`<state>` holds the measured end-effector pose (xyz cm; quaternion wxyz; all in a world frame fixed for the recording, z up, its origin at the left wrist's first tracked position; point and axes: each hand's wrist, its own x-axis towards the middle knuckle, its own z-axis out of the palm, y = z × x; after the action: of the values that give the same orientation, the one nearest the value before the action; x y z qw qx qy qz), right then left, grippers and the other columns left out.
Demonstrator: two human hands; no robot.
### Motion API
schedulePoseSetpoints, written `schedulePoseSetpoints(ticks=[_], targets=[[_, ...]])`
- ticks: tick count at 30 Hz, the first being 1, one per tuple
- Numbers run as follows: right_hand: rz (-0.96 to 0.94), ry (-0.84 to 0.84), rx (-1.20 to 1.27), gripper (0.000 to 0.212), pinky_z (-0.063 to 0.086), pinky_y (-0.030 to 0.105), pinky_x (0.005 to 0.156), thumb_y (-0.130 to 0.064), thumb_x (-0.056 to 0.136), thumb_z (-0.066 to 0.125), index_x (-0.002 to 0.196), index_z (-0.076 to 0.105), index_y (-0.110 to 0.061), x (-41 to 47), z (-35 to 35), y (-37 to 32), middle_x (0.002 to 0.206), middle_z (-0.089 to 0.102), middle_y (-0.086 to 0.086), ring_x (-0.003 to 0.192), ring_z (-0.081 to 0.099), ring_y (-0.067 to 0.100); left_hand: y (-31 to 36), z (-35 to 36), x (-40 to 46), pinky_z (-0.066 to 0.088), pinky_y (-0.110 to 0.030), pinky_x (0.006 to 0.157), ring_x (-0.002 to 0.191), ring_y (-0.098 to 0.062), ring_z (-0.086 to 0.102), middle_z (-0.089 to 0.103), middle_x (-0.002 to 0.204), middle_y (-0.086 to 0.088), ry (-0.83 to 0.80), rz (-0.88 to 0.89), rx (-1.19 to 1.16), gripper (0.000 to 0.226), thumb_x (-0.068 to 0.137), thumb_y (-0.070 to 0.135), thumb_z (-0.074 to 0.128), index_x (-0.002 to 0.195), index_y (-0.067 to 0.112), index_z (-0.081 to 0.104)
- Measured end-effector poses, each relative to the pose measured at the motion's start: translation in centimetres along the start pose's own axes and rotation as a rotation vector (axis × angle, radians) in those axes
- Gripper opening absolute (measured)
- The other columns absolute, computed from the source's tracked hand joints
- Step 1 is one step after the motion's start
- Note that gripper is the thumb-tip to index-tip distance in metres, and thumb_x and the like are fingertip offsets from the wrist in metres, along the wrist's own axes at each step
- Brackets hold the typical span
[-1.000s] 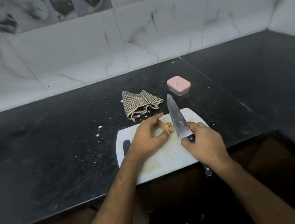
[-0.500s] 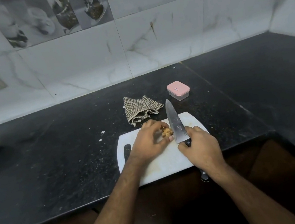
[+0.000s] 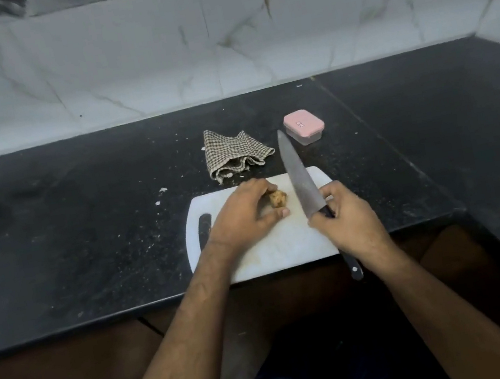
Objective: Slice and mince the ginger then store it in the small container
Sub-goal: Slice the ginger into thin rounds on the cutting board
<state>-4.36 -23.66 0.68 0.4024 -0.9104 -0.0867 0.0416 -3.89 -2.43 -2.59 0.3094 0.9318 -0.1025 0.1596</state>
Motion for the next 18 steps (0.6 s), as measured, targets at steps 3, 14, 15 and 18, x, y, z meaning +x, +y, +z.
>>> schedulePoseSetpoints(ticks=[3,14,15,18], targets=[[0.036,-0.095,0.145,0.029,0.054,0.029,0.052,-0.015,0.091,0.064,0.113,0.051,-0.029,-0.8,-0.1,-0.8,0.085,0.068,0.002,0.057,0.066,0.014,-0.2,-0.1,-0.9,0.051,-0.042,0.092,0.103,-0.015,0.059,0.064,0.111,0.002,-0.005,0.017,0.020,0.033,0.092,0.032,0.066,0.121,0.016,0.063],[-0.030,-0.073,-0.260,0.015,0.050,0.038,0.073,-0.031,0.105,0.038,0.111,0.043,-0.017,-3.9,1.4,-3.2,0.090,0.062,0.005,0.083,0.061,0.025,-0.3,-0.5,-0.7,0.053,-0.039,0.096,0.110,-0.011,0.061,0.063,0.122,0.005,-0.012,0.007,-0.042,0.043,0.092,0.027,0.070,0.133,0.019,0.056],[-0.016,-0.070,-0.288,0.012,0.049,0.039,0.071,-0.028,0.105,0.037,0.106,0.041,-0.017,-3.8,1.3,-3.3,0.087,0.060,0.004,0.081,0.060,0.025,-0.5,-0.6,-0.6,0.053,-0.039,0.097,0.111,-0.010,0.061,0.063,0.124,0.005,-0.008,0.001,-0.052,0.046,0.093,0.027,0.070,0.135,0.020,0.054],[0.016,-0.088,-0.336,0.009,0.051,0.038,0.068,-0.025,0.103,0.037,0.107,0.040,-0.018,-3.4,0.9,-3.6,0.081,0.057,0.002,0.077,0.062,0.020,-0.6,-0.6,-0.4,0.052,-0.039,0.097,0.111,-0.011,0.060,0.062,0.123,0.004,-0.007,0.028,-0.042,0.047,0.093,0.026,0.071,0.136,0.019,0.055]])
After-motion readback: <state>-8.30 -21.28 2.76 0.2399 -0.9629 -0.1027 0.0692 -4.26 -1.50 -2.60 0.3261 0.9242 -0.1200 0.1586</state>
